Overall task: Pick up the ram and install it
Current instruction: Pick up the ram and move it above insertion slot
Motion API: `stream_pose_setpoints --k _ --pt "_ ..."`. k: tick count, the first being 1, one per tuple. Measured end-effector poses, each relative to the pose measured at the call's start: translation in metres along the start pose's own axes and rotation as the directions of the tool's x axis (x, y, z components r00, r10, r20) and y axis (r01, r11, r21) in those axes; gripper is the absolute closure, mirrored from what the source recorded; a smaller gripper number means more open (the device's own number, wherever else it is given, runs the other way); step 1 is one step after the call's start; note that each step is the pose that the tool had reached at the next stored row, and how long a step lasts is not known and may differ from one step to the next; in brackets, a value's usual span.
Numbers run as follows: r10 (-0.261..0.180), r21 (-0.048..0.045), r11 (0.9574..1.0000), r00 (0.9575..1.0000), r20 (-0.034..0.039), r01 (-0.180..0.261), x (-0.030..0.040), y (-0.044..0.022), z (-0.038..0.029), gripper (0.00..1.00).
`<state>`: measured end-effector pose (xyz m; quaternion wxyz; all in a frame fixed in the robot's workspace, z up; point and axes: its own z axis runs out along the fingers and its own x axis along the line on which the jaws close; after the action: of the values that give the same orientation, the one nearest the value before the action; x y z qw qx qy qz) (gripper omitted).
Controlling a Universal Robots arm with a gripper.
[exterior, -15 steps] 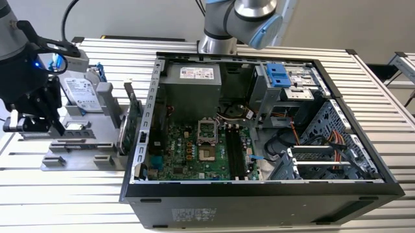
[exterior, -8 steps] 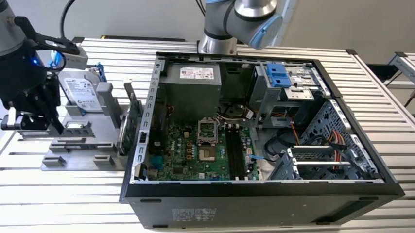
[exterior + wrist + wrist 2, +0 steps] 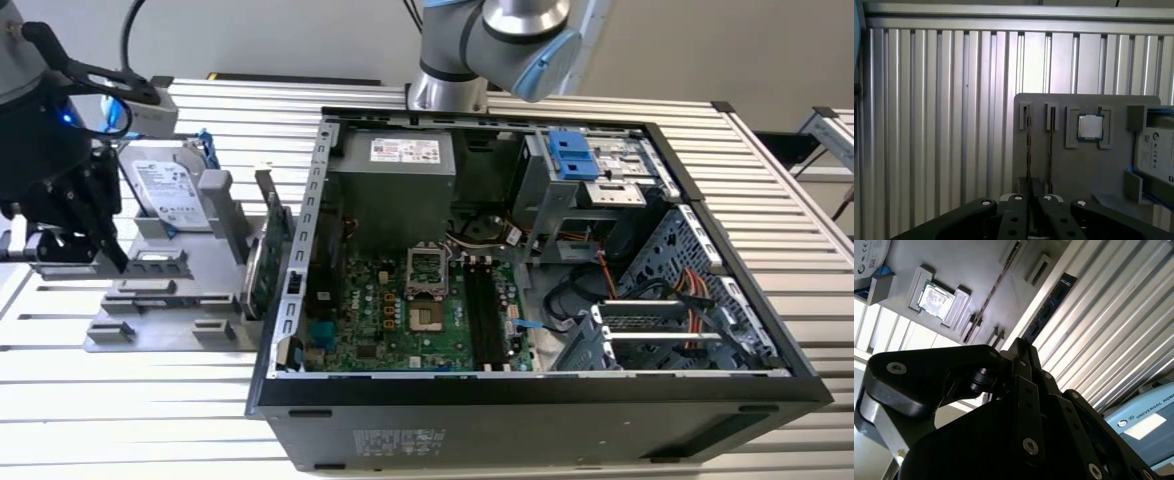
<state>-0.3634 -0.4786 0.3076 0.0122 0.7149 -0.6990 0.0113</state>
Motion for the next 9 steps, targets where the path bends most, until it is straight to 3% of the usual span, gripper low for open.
stream_pose_setpoints --k 9 --pt "0.002 0.0000 1.0000 1.0000 0.0009 -0.002 0.0002 0.0000 -0.0063 1.00"
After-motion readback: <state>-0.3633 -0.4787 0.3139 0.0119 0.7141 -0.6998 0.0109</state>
